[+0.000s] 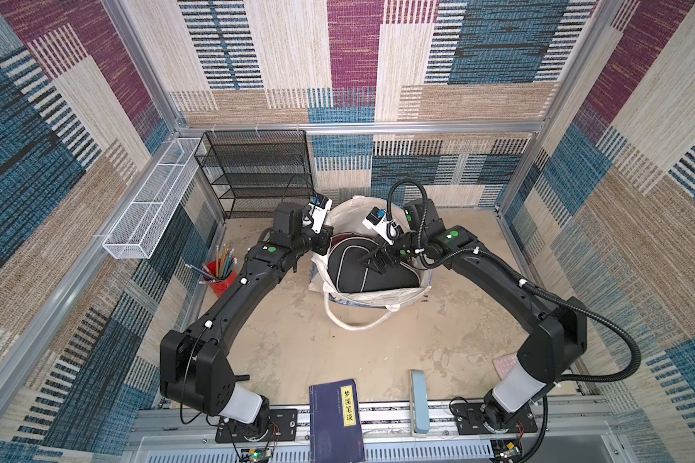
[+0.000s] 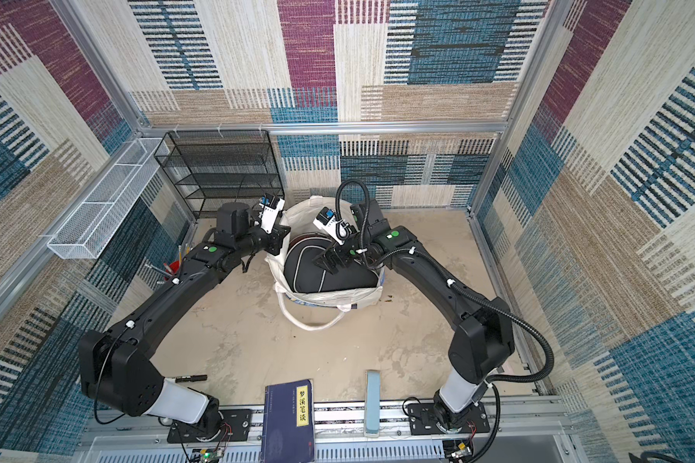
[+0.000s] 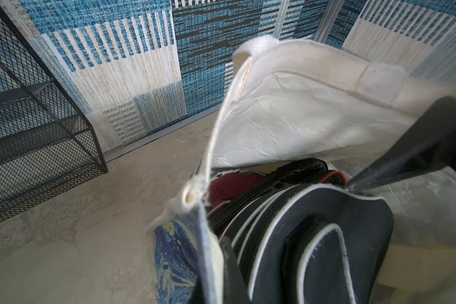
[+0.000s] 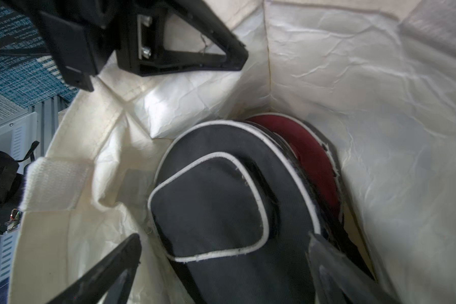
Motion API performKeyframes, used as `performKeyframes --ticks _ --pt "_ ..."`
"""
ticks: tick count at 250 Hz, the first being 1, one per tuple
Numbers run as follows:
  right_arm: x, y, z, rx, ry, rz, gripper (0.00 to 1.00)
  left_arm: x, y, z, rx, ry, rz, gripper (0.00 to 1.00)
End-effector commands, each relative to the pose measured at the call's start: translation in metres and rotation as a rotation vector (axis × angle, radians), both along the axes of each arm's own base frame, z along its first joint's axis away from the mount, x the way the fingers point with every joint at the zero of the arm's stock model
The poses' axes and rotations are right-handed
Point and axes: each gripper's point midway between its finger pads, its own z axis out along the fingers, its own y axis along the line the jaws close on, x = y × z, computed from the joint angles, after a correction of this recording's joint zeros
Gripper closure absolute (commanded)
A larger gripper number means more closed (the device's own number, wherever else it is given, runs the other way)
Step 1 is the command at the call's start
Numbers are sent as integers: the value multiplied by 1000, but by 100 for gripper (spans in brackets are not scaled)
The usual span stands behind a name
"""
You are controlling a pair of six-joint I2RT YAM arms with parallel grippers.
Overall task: Remove the ping pong set from the canvas bag
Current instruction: Pick up the ping pong set from the canvas bag.
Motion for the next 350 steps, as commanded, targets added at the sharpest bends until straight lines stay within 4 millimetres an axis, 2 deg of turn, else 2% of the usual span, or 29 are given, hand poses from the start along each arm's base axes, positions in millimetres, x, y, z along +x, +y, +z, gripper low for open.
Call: performKeyframes --ticks 1,4,7,11,60,117,140,160,189,245,275,282,309,350 --pt "11 -2 -10 -12 -4 16 1 3 -12 46 -111 -169 -59 100" --pt "11 -3 -14 -14 7 18 1 3 -12 46 -112 -169 -59 100" --pt "14 -2 -7 -3 -3 21 1 3 -12 45 -114 -167 -61 100" --pt "15 -2 -8 -3 2 24 1 2 -12 45 -118 -166 -64 100" --pt "24 -11 -28 -12 78 45 1 1 -16 41 -149 -149 -110 100" --pt "9 -7 -53 -28 200 130 1 7 -13 39 -161 -146 -111 100" --pt "4 -4 -50 -7 217 158 0 9 -13 38 -164 -141 -111 100" --pt "-1 -3 -45 3 224 173 4 10 -12 37 -163 -136 -110 100" --pt "-5 -6 -44 -14 243 172 22 13 -9 38 -159 -134 -98 100" --pt "-5 -9 -43 -25 242 153 74 16 -3 39 -149 -124 -73 100" --pt "2 -10 -38 -38 217 129 97 16 0 39 -136 -104 -57 100" --pt "4 -10 -36 -41 208 123 100 16 1 39 -131 -97 -52 100" --pt "13 -13 -27 -55 161 93 100 14 5 39 -113 -65 -29 100" --pt "32 -19 2 -66 42 12 100 11 13 27 -65 -11 3 100"
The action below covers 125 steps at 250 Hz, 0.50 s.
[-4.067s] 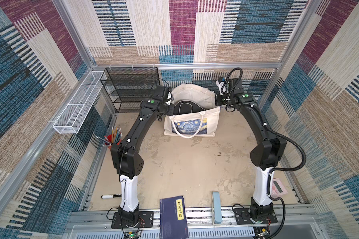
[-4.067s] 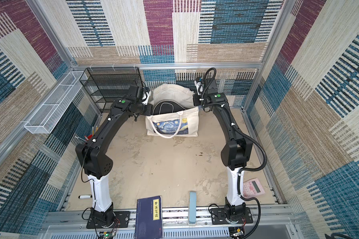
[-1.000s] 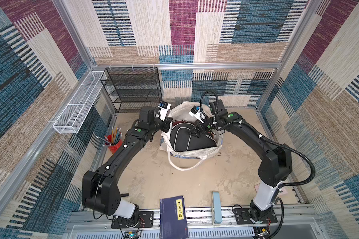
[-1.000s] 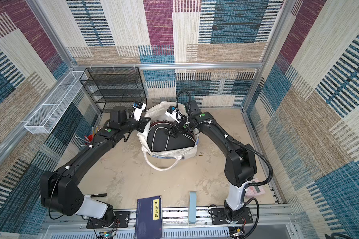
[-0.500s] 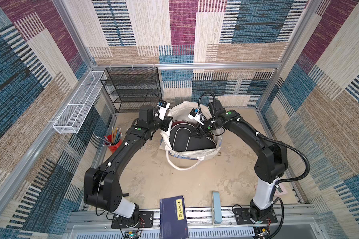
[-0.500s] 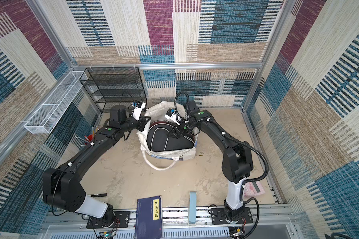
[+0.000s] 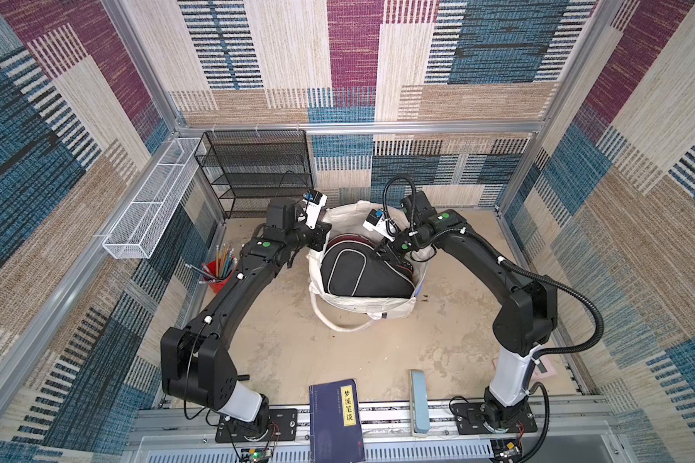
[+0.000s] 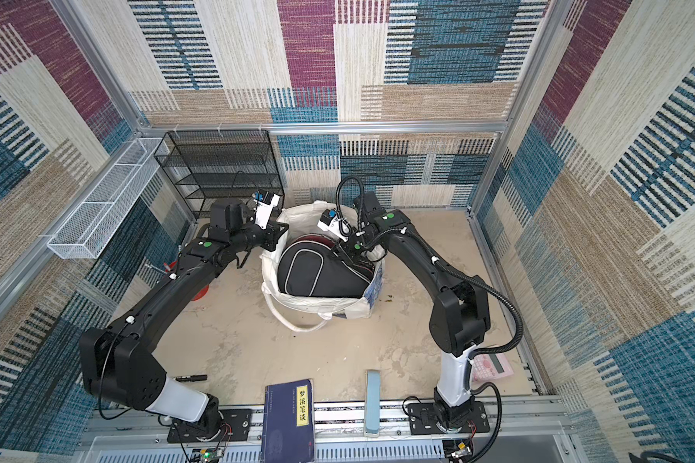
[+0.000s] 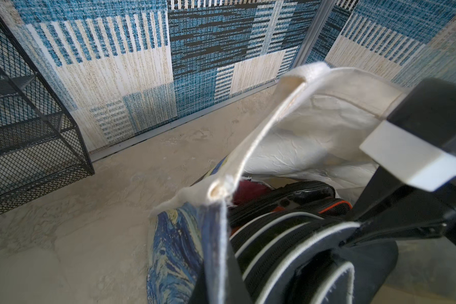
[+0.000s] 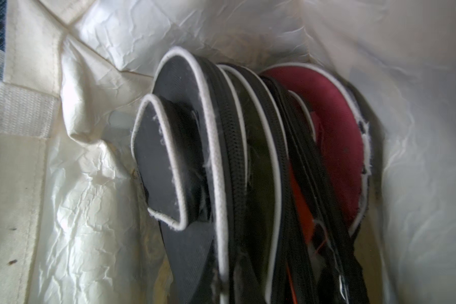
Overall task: Remove the ping pong set from the canvas bag
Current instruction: Pick up the ping pong set from the canvas bag.
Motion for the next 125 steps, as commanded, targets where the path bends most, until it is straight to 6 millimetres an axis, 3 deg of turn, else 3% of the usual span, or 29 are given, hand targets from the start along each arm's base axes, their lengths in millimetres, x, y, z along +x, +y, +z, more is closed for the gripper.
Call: performKeyframes --ticks 1,87,125 --pt "22 -3 33 11 -148 -66 100 5 4 21 0 -65 26 100" --pt "58 -27 113 -10 -453 -249 100 12 4 3 17 -17 35 100" --pt "70 -42 133 -35 -580 -345 100 15 4 3 22 -8 37 100"
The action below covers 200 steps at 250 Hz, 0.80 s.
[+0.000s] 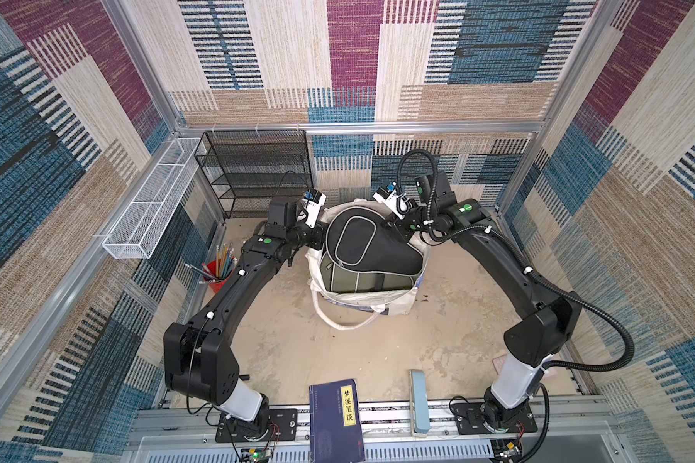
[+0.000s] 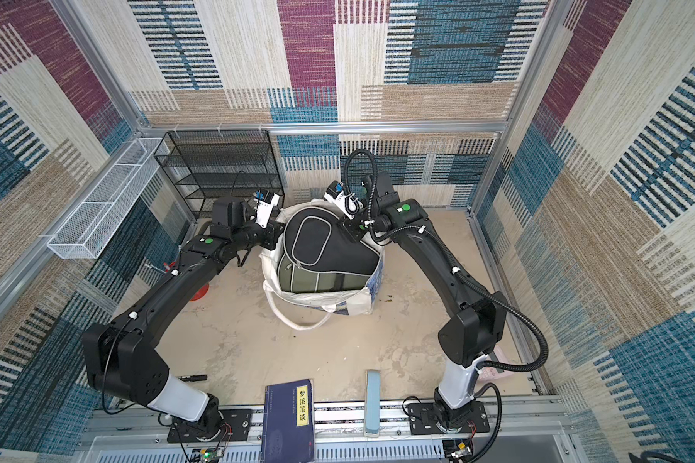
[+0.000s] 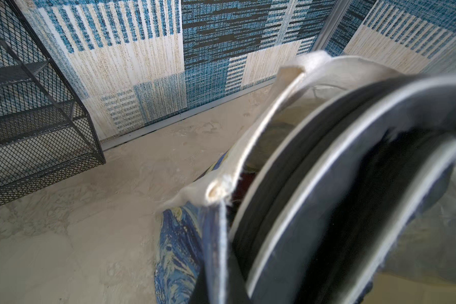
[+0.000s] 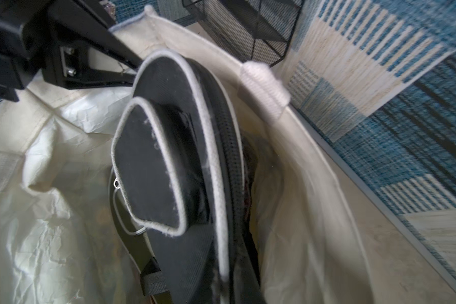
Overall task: Remove the ping pong set from the canvas bag
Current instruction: Pick up the ping pong set from the canvas bag.
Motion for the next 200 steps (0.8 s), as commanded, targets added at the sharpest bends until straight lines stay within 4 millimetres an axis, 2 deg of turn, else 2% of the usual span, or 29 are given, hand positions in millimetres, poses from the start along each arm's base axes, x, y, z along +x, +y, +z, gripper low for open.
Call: performKeyframes --ticks 1,50,91,112,168,171,187,200 --pt "28 -12 44 17 -229 -127 100 6 -1 11 -10 -34 0 100" --pt "22 -15 62 23 -352 -154 100 10 -3 3 -16 -3 5 100" --pt "12 -22 85 49 -453 -179 100 14 -9 -5 -49 36 -5 100" --pt "5 -21 89 60 -472 -156 100 15 -13 -8 -67 51 -15 100" --pt "-5 0 59 73 -394 -56 100 19 -19 -10 -98 69 -30 100" --pt "-5 2 49 68 -374 -49 100 19 -19 -10 -99 71 -30 100" --pt "-11 8 37 79 -339 -10 100 20 -20 -10 -103 70 -32 100" --pt "-15 12 29 89 -315 15 88 20 -20 -11 -102 73 -31 100"
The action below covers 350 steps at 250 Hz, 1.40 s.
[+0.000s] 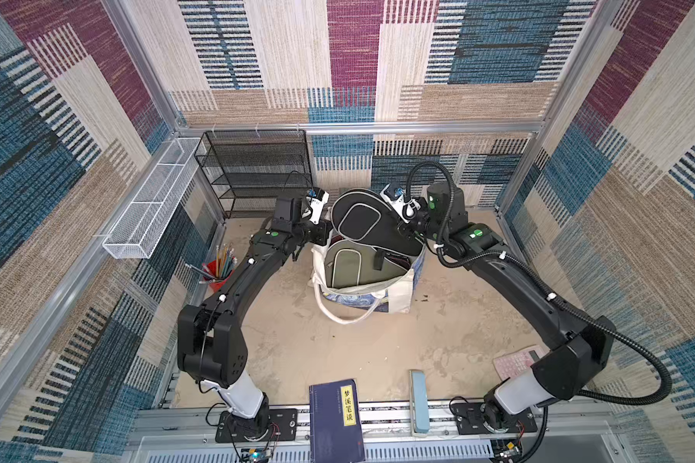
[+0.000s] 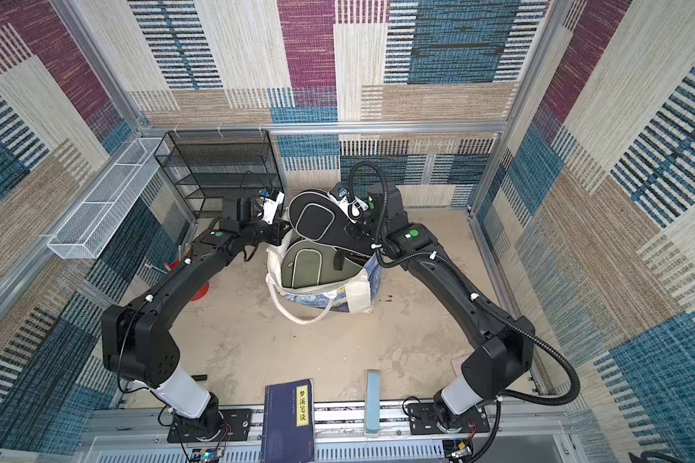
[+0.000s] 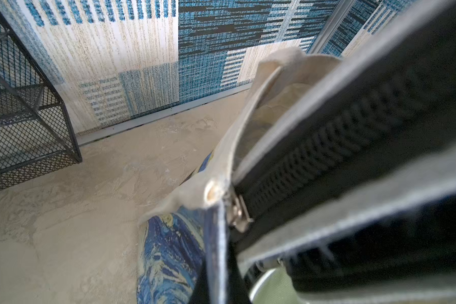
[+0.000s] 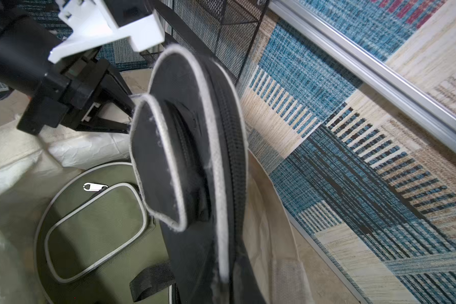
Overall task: Remove the ping pong set from the canvas bag
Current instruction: Pick up the ping pong set from the canvas bag.
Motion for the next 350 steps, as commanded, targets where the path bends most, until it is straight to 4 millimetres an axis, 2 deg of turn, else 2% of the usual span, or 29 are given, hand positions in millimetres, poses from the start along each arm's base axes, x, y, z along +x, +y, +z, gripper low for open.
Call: performKeyframes --ticks 1,7,16,43,51,59,104,115,131,137,148,157,177,182,226,285,318,350 --pt "-8 17 -2 55 5 93 86 0 -7 9 -38 -10 -26 100" --pt "-9 18 -5 55 14 102 80 -1 -8 9 -39 -10 -27 100" --pt "-12 20 -10 55 27 116 65 0 -7 8 -39 -8 -24 100" --pt "-15 21 -18 44 39 131 14 0 -7 8 -39 -9 -28 100" --pt "-14 21 -21 40 41 135 4 0 -8 8 -42 -8 -29 100" --pt "-14 22 -23 35 46 142 0 0 -8 9 -45 -10 -32 100" --pt "-5 30 -45 9 108 170 0 0 -10 11 -50 -13 -37 100" --pt "-3 33 -51 7 128 180 6 0 -10 12 -51 -14 -39 100" --pt "-1 36 -57 4 157 189 23 0 -10 12 -48 -14 -40 100" --pt "0 37 -59 2 168 191 33 -1 -9 13 -47 -15 -40 100" --pt "1 37 -64 -3 185 188 60 -1 -10 13 -44 -17 -41 100" --pt "1 37 -66 -5 194 184 77 -1 -9 13 -42 -16 -39 100" --pt "1 35 -61 -3 183 178 100 -2 -8 13 -35 -16 -37 100" --pt "2 35 -49 7 159 179 100 -2 -8 13 -34 -16 -37 100" --pt "-5 31 -17 37 107 172 100 -2 -5 15 -21 -16 -27 100" --pt "-17 17 61 132 11 120 100 -3 3 12 21 -6 3 100" --pt "-26 -4 117 214 -69 26 100 -4 6 5 36 20 19 100" --pt "-44 -39 167 302 -122 -114 100 -6 7 1 33 37 26 100"
